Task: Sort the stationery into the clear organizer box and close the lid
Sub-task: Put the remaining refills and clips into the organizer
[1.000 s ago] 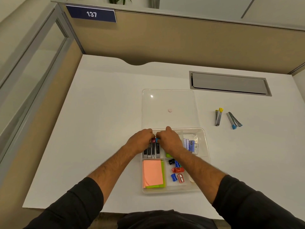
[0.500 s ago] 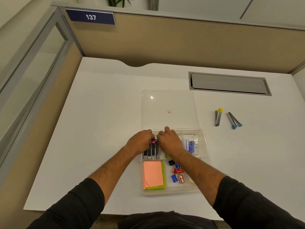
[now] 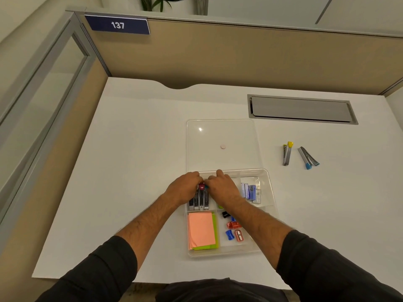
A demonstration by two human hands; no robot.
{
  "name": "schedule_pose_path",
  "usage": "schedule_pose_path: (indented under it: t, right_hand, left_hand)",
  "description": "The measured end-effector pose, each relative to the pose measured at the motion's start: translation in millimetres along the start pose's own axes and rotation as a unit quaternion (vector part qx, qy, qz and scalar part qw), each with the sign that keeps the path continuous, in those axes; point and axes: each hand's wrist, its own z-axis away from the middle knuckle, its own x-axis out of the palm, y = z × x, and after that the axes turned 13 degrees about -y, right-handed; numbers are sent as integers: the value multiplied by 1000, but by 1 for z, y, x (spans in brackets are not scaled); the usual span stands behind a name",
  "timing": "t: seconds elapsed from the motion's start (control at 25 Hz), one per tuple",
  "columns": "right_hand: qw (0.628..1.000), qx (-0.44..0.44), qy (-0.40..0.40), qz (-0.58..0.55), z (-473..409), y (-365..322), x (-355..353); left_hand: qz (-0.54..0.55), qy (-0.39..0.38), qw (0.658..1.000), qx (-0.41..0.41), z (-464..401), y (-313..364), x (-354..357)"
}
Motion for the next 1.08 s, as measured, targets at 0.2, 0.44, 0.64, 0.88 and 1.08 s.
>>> schedule_pose_path:
  t: [0.2,0.44,0.64,0.88,1.08]
  right_hand:
    - [1000,-1,-4,-17,-3,2,-1]
    - [997,-46,20,-65,7,15,-6]
    - [983,-36,52,-174,36,32,-15]
    - [965,-15,117,-235,71,61,-15]
    - [949,0,146,-279,95,96,-6]
  left_hand:
    - [7,-4,1000,7,1,0,-1]
    - [73,17,997,5,5,2,-4]
    - [113,53,992,-6,12,17,-5]
    - [122,95,987,38,14,52,-14]
    - [114,103,985,76,-1,104,-21]
